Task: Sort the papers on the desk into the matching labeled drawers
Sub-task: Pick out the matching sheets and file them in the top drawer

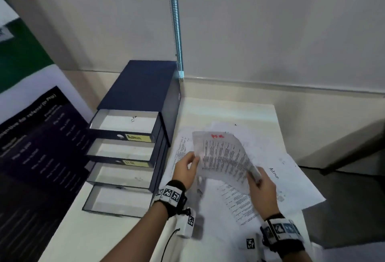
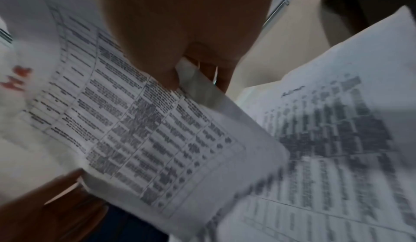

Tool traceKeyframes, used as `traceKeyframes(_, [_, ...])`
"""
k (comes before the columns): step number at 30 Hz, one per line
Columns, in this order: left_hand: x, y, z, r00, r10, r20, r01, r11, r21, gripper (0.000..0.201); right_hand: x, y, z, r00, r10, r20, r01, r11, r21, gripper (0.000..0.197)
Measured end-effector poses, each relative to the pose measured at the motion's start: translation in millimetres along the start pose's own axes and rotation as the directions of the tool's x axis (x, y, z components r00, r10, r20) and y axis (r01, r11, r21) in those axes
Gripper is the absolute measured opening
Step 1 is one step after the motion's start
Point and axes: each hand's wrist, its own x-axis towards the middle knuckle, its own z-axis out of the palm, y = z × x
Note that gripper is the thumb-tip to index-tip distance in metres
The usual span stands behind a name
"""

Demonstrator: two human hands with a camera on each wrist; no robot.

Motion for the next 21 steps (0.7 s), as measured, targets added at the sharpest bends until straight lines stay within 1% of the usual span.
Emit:
traceKeyframes(1, [-0.5, 3.6, -10.4, 0.999, 0.009, -0.049, -0.009, 1.000, -0.009, 0.023, 0.0, -7.8, 0.5, 0.999, -0.030, 0.020, 0.030, 1.000, -0.003, 0.013])
traceKeyframes(3, [-0.3, 14.2, -37.0, 0.991, 0.011, -0.135, -0.015, 1.000, -0.027, 0.018, -1.3, -35.9, 1.5, 0.993, -0.077, 0.091, 0.072, 0.996, 0.056, 0.008])
traceKeyframes(4, [1.3, 17.8, -51.5, 0.986, 0.009, -0.164, -0.016, 0.999, -0.041, 0.016, -2.2, -53.4, 3.1, 0.984, -0.106, 0.140, 0.093, 0.991, 0.092, 0.009])
traceKeyframes(5, [1.4, 22.4, -67.0, 0.982, 0.004, -0.188, -0.017, 0.998, -0.064, 0.015, -2.8, -69.5, 7.2, 0.975, -0.127, 0.182, 0.105, 0.986, 0.131, 0.021])
traceKeyframes(6, [-0.2, 26.7, -82.6, 0.976, -0.008, -0.216, -0.012, 0.996, -0.091, 0.016, -5.0, -83.2, 12.2, 0.968, -0.133, 0.213, 0.097, 0.980, 0.173, 0.037])
traceKeyframes(8, [-4.7, 31.6, -113.1, 0.965, -0.052, -0.256, 0.011, 0.987, -0.158, 0.025, -8.4, -104.4, 23.6, 0.955, -0.142, 0.262, 0.075, 0.965, 0.250, 0.068])
traceKeyframes(9, [-7.6, 31.3, -130.3, 0.960, -0.066, -0.271, 0.021, 0.986, -0.165, 0.029, -10.1, -113.7, 32.4, 0.941, -0.164, 0.295, 0.083, 0.959, 0.270, 0.078])
traceKeyframes(10, [-11.5, 29.3, -149.3, 0.957, -0.070, -0.281, 0.031, 0.989, -0.141, 0.032, -13.1, -123.9, 42.8, 0.924, -0.185, 0.335, 0.091, 0.956, 0.278, 0.081])
traceKeyframes(11, [-15.9, 25.3, -168.5, 0.958, -0.071, -0.279, 0.047, 0.995, -0.090, 0.034, -14.5, -131.8, 55.2, 0.899, -0.200, 0.389, 0.100, 0.960, 0.262, 0.077])
traceKeyframes(12, [-19.6, 17.6, -188.1, 0.962, -0.071, -0.265, 0.067, 0.997, -0.023, 0.032, -16.9, -140.0, 69.0, 0.871, -0.204, 0.448, 0.109, 0.967, 0.228, 0.070])
traceKeyframes(13, [-24.1, 12.6, -207.5, 0.971, -0.080, -0.225, 0.092, 0.995, 0.044, 0.030, -20.6, -148.5, 83.8, 0.843, -0.192, 0.503, 0.109, 0.976, 0.190, 0.062])
traceKeyframes(14, [-27.1, 2.3, -227.0, 0.977, -0.114, -0.180, 0.131, 0.988, 0.085, 0.027, -25.7, -157.1, 99.4, 0.824, -0.163, 0.543, 0.090, 0.983, 0.157, 0.057])
traceKeyframes(15, [-30.9, -5.6, -246.5, 0.976, -0.165, -0.140, 0.180, 0.978, 0.102, 0.025, -30.7, -163.8, 115.2, 0.816, -0.121, 0.565, 0.050, 0.989, 0.139, 0.054])
traceKeyframes(17, [-39.8, -21.5, -288.0, 0.970, -0.241, -0.036, 0.244, 0.960, 0.134, 0.022, -38.7, -174.7, 147.4, 0.810, 0.003, 0.586, -0.112, 0.982, 0.150, 0.045])
traceKeyframes(18, [-44.9, -30.9, -308.2, 0.966, -0.253, 0.044, 0.243, 0.956, 0.165, 0.019, -40.0, -176.7, 162.8, 0.795, 0.070, 0.602, -0.211, 0.963, 0.167, 0.039])
traceKeyframes(19, [-51.7, -37.2, -325.6, 0.958, -0.258, 0.129, 0.233, 0.955, 0.181, 0.016, -41.7, -179.2, 175.8, 0.768, 0.132, 0.626, -0.314, 0.931, 0.189, 0.033])
traceKeyframes(20, [-58.8, -41.9, -341.6, 0.944, -0.262, 0.201, 0.231, 0.959, 0.163, 0.018, -45.1, -181.9, 187.6, 0.723, 0.179, 0.667, -0.417, 0.883, 0.214, 0.029])
traceKeyframes(21, [-66.3, -42.6, -355.1, 0.923, -0.276, 0.268, 0.254, 0.961, 0.114, 0.022, -48.7, -183.7, 197.9, 0.675, 0.216, 0.705, -0.510, 0.828, 0.234, 0.029])
